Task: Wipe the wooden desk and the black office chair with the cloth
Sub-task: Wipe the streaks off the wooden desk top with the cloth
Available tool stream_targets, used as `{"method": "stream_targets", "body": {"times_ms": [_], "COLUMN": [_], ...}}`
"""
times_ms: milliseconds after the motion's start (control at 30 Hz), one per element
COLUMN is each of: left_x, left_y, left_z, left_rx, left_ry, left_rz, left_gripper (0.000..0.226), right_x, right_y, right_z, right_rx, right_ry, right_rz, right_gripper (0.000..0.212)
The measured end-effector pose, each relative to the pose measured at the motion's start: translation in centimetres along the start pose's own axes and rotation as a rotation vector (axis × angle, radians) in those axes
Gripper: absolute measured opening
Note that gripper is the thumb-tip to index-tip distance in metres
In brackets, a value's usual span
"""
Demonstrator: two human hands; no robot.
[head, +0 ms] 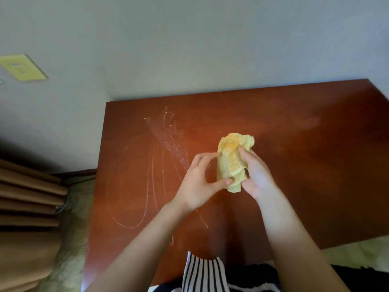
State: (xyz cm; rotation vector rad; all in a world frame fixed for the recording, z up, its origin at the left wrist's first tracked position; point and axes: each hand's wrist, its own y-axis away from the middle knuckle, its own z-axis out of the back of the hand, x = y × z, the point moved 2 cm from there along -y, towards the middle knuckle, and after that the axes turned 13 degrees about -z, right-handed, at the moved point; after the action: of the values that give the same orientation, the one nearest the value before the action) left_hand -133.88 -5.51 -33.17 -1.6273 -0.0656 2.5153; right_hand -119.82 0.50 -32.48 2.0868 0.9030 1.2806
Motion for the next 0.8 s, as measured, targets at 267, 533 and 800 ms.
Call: {"method": "stream_targets", "body": {"times_ms": [267,533,800], "left_x": [-1.9,-0.2,-0.7], "left_y": [0.5,0.4,-2.0], "left_z": [0.4,2.1,3.6], "left_rx": [-0.153,-0.2,0.011], "left_ry": [-0.256,-0.318,0.101], "left_rz": [-0.188,-0.111,0.106], "left_gripper": [0.074,0.021,0.024], "right_x": [-0.7,0.3,4.0], "right_y": [1.6,1.9,1.8], "right_z": [-1.9,-1.1,-0.9], "right_rx": [0.211,-0.055,-0.222], "right_ry": [-0.194,0.35,0.94], "right_rz": [-0.103,0.024,0.281], "right_gripper": [0.039,0.013,0.023]}}
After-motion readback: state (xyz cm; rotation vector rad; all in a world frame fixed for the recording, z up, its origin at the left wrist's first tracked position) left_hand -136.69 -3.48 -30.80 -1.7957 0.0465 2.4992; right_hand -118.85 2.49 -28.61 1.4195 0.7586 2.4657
